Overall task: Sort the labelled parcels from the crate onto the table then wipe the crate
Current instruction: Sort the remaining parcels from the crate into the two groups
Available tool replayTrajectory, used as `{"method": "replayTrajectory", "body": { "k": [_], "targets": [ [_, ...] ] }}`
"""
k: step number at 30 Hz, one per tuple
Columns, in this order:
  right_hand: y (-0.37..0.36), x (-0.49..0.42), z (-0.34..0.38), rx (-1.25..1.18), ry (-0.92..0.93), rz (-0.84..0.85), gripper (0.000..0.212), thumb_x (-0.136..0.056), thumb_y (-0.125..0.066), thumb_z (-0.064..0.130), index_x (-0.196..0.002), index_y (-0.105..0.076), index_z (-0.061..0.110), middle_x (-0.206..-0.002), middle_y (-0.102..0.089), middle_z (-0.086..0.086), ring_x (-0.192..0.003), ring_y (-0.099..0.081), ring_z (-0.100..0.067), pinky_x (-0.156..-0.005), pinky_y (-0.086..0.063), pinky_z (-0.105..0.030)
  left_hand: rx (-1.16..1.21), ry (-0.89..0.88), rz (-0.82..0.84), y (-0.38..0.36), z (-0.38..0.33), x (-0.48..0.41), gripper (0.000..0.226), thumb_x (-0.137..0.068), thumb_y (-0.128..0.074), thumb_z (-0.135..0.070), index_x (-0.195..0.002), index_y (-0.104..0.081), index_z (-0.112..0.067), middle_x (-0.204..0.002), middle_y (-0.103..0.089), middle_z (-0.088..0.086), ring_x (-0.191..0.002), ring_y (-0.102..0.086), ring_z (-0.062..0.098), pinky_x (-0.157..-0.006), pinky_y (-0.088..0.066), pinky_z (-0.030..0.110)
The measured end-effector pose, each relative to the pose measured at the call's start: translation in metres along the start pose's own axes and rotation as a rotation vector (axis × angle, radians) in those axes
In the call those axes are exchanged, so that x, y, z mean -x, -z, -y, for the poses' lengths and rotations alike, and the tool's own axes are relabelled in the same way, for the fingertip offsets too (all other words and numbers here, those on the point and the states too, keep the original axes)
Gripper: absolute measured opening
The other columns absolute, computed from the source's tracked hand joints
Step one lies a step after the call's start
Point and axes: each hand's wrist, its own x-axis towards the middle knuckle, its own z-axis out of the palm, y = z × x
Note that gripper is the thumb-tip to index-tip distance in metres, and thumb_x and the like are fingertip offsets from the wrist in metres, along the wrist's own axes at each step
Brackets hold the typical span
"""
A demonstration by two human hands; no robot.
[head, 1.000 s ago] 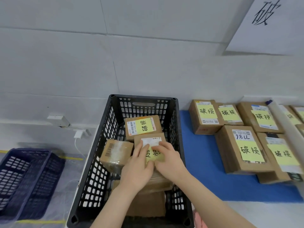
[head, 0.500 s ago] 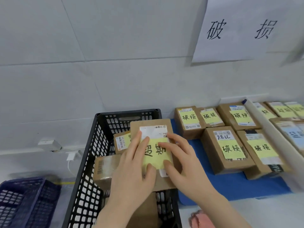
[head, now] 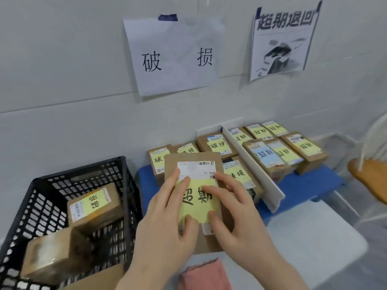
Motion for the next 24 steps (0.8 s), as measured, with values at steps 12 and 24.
{"method": "replayTrajectory", "body": {
  "k": [12, 24],
  "targets": [
    [0.201, 0.074, -0.107, 0.102, -0.074, -0.169, 0.044, -0.077, -0.053, 0.035, -0.119, -0.057, 0.047, -0.145, -0.039, 0.018, -0.124, -0.048, -0.014, -0.093, -0.047, -0.035, 0.069, -0.041, 0.147, -0.13, -0.205, -0.013, 0.069, -0.066, -0.04, -0.037, -0.135, -0.045, -0.04, -0.152, -0.028, -0.026, -0.119, -0.056, 0.01, -0.046, -0.036, 0.008],
    [0.258, 0.045, -0.185, 0.175, -0.164, -0.18, 0.047, -0.073, -0.06, 0.026, -0.116, -0.061, 0.046, -0.145, -0.042, 0.013, -0.123, -0.052, -0.018, -0.093, -0.044, -0.029, 0.101, -0.078, 0.301, -0.206, -0.245, -0.073, 0.069, -0.059, -0.042, -0.038, -0.127, -0.053, -0.036, -0.146, -0.044, -0.016, -0.112, -0.064, 0.017, -0.04, -0.04, 0.009]
  ]
}}
